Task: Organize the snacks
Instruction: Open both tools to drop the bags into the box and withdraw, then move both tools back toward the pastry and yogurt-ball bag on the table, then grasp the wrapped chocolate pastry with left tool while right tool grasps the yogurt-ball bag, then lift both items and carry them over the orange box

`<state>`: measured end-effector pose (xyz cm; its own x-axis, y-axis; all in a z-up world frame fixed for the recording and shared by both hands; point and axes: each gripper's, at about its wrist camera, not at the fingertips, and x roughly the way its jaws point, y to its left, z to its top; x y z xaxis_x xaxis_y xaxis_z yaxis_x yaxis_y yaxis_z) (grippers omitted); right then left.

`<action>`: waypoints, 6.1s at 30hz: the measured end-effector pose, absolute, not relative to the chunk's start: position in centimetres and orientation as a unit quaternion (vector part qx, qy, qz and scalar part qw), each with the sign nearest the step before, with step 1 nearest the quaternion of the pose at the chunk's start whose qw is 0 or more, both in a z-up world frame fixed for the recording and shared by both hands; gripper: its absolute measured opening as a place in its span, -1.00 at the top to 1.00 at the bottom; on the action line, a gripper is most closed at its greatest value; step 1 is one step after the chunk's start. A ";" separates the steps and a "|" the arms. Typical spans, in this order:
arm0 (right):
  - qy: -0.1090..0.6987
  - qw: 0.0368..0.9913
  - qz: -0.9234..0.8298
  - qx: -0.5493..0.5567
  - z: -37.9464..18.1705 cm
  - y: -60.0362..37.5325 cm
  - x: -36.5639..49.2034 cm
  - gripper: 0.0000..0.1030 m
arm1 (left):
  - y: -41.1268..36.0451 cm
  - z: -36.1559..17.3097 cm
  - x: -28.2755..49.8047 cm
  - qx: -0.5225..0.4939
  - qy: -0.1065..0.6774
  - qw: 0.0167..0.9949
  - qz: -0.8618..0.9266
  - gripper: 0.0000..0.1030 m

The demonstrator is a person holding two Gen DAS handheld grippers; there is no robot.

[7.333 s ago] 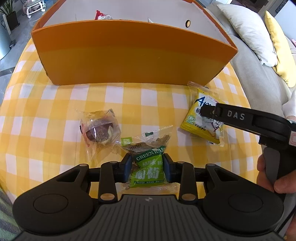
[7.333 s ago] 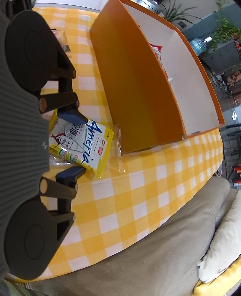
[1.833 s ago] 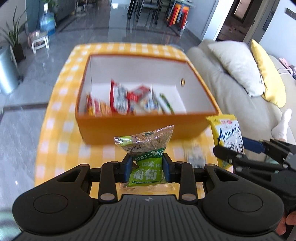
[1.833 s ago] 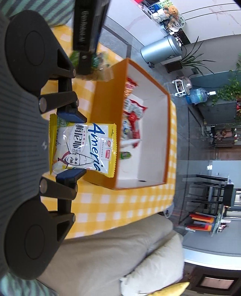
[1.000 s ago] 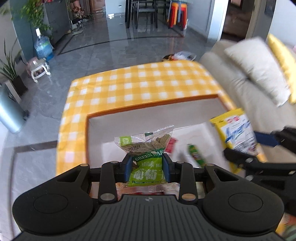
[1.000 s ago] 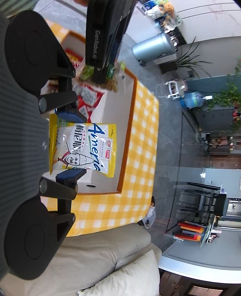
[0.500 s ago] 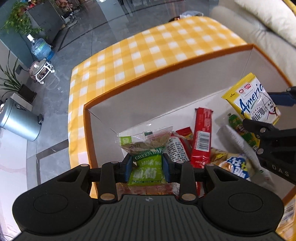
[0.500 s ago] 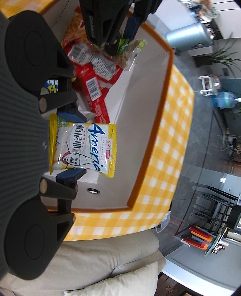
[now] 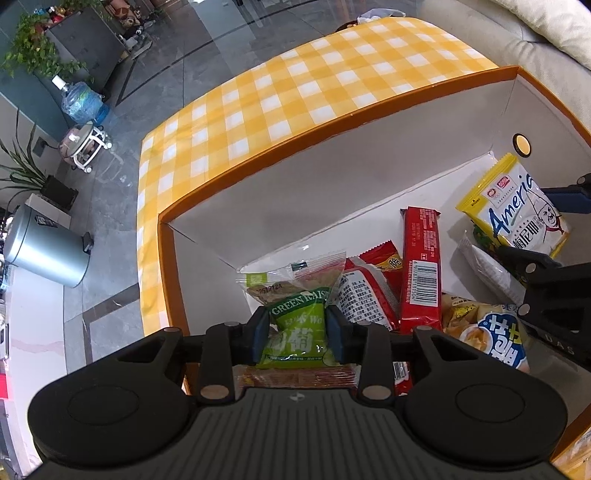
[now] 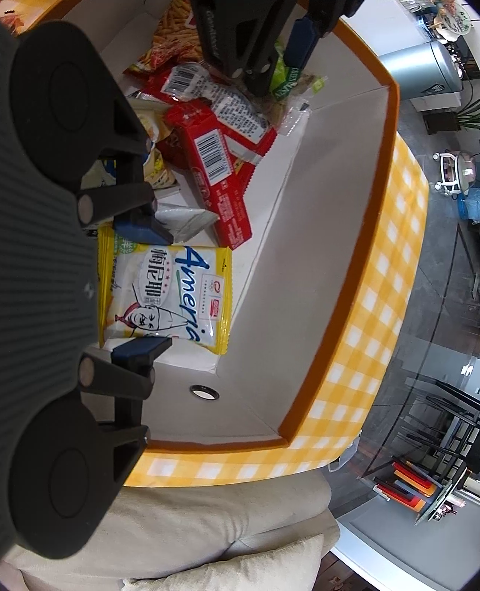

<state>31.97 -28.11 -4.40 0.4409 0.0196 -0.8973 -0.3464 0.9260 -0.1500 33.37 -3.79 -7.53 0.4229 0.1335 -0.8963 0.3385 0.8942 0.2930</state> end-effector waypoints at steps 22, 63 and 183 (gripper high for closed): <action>0.472 0.868 0.103 -0.117 1.4 -29.3 28.8 -0.56 | -2.7 -1.9 29.0 0.182 0.431 0.881 -0.072 -0.42; 0.422 0.904 0.066 -0.008 2.4 -34.2 5.4 -0.70 | -1.4 -3.4 9.6 0.054 0.421 0.901 -0.090 -0.50; 0.393 0.912 0.111 0.044 6.5 -34.5 6.6 -0.03 | -1.2 1.3 13.3 -0.036 0.387 0.915 -0.113 0.09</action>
